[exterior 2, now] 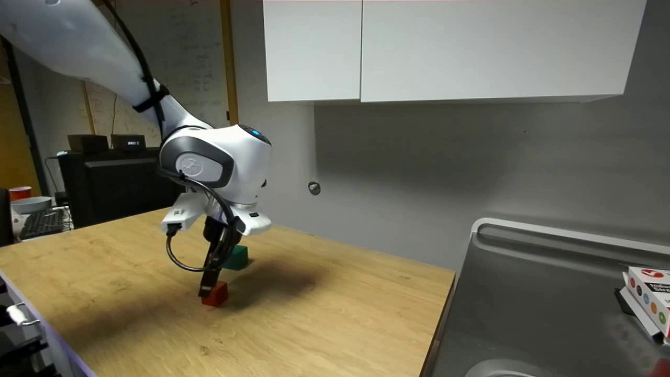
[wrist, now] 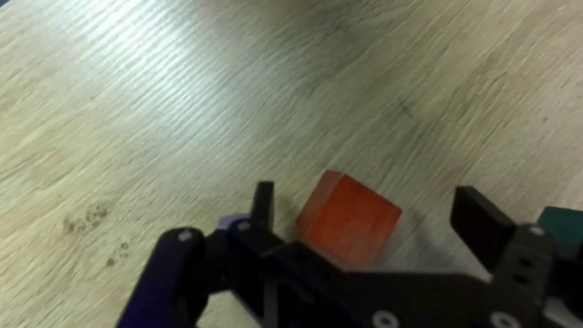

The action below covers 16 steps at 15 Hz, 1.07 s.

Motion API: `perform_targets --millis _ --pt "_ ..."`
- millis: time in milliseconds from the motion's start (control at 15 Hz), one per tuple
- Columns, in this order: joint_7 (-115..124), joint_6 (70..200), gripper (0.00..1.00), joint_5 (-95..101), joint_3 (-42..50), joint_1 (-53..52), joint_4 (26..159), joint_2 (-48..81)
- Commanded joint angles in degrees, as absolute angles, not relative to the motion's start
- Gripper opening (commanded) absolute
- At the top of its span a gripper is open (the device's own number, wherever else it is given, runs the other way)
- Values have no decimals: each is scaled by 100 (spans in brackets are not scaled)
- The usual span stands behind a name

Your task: Put the orange block on the green block

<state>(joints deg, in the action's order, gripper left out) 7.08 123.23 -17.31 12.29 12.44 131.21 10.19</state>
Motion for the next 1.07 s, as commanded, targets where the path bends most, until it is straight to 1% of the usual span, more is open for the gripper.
perform_targets --millis 0,67,133,200,667,1000 --pt "1036 12102 100 -1793 1187 1237 12721 1447" --pt "1072 12059 100 -1801 1184 1242 12652 1549" --pt "1111 12022 90 -1803 1179 1243 12600 1622" --pt "1143 11989 73 -1805 1177 1247 12547 1689" --pt "1262 11830 19 -1731 1193 1232 12327 1704" --pt "1441 11630 19 -1463 1186 1095 11973 1506"
